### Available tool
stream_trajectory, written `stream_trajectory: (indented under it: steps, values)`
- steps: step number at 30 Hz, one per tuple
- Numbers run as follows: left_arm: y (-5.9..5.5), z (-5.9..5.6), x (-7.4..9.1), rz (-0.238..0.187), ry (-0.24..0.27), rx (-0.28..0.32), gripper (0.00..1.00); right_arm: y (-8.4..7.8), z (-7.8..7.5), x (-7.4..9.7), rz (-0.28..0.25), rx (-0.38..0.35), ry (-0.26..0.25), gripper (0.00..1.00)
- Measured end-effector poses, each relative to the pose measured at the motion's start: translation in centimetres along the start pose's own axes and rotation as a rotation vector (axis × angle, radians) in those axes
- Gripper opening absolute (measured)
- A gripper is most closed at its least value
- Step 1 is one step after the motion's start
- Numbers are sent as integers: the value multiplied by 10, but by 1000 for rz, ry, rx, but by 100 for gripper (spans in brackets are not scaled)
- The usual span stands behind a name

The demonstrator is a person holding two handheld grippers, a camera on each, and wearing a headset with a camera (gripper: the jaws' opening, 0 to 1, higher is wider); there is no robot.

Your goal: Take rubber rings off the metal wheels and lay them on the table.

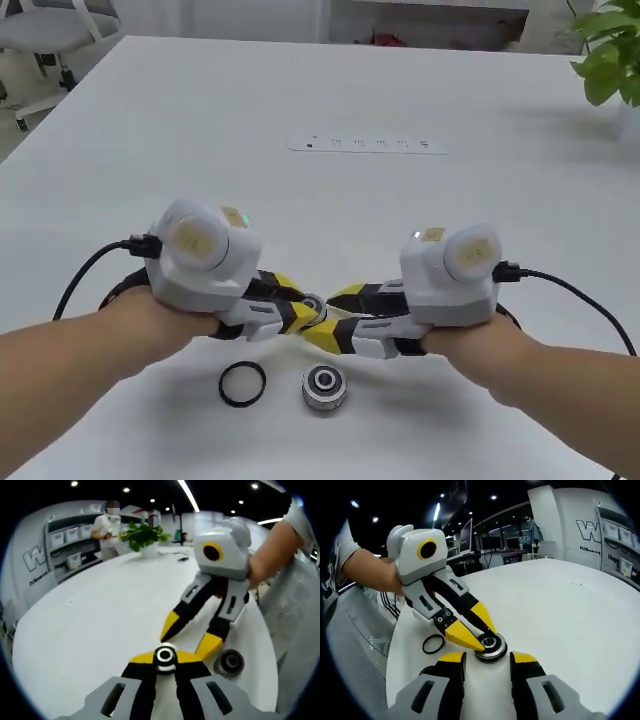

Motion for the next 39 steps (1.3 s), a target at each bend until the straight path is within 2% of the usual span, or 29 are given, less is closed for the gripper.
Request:
stream_trajectory:
  steps: [6,17,23,39]
  values:
    - [1,-3,1,-1,9,7,14,3,-1,-3,-7,5,-20,32]
    - [1,-3,1,-2,23,12,14,1,2,-10,1,15,-36,31]
    - [1,-4,1,-3,25,15,14,0,0,-8,6,18,-48,25]
    - [0,-4,2,-3,27,18,14,0,0,-3,9,-6,-54,22]
Point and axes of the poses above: the centre of the closed fingertips' face, and the gripper's own axes: x roughly backward along the fingers, z roughly to its left, y roughly out of its top, the point moved 4 cm from there along x, roughly backward along the fingers, and after that the axes turned 4 degrees about x, right-handed, at the moved point
